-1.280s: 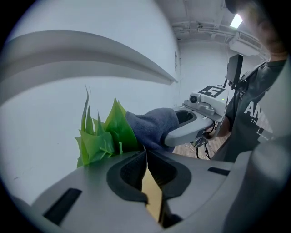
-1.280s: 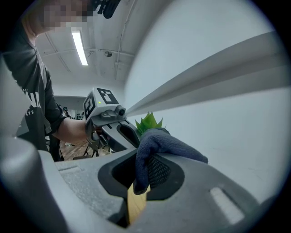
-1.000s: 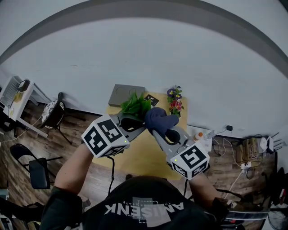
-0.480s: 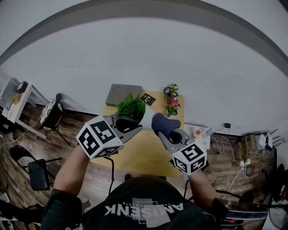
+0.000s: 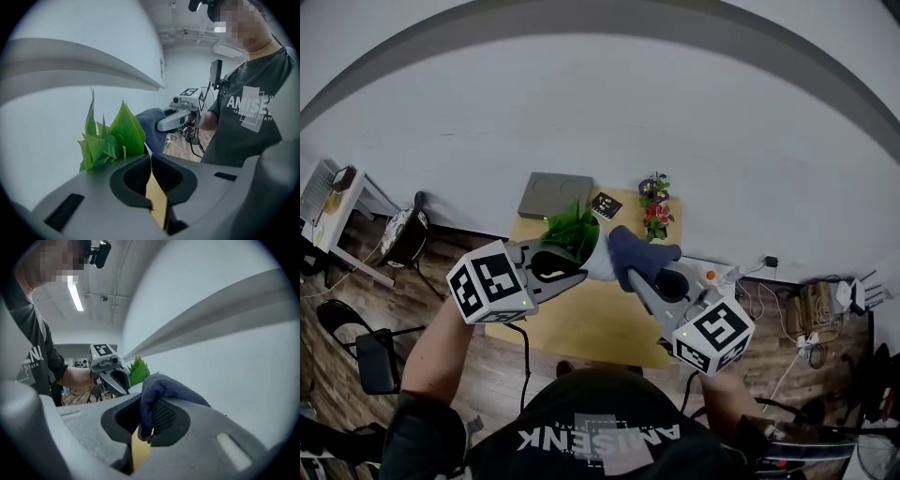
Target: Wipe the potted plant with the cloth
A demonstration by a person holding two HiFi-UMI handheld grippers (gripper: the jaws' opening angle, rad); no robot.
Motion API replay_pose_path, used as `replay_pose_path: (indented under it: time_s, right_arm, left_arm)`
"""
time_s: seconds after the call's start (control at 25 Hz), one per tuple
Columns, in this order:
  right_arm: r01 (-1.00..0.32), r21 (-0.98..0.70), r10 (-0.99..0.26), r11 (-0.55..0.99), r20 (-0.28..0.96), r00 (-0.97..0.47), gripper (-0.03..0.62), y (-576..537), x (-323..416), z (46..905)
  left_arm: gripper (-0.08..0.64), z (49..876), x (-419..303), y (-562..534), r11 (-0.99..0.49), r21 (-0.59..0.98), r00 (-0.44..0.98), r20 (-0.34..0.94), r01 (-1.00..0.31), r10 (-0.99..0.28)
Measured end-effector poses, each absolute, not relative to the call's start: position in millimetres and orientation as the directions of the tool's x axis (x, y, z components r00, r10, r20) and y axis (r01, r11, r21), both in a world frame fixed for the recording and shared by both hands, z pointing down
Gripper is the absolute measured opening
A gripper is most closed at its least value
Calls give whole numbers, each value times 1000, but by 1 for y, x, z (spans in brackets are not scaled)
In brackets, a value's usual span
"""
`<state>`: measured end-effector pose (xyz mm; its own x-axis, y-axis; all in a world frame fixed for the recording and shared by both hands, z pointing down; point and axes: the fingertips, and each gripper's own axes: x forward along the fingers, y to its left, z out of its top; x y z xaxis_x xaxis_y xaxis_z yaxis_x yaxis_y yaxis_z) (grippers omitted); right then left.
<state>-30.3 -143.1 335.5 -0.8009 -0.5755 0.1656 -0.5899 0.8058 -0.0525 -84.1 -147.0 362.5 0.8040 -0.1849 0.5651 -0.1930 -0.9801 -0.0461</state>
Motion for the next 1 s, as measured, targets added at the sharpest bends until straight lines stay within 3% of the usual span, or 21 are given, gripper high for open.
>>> replay_pose_path:
  time_s: [0.32,1.0]
  right_arm:
    - [-585,-37,-576,810,142,-805,28,-149,-57,313]
    - [-671,-174,-624,721,258,-737,28,-151,-16,393]
  left_arm:
    - [12,359,-78,-134,-984,-97,812,556,-149,-178]
    - [12,361,-83,-132,-985,-108,823,542,-135,-172]
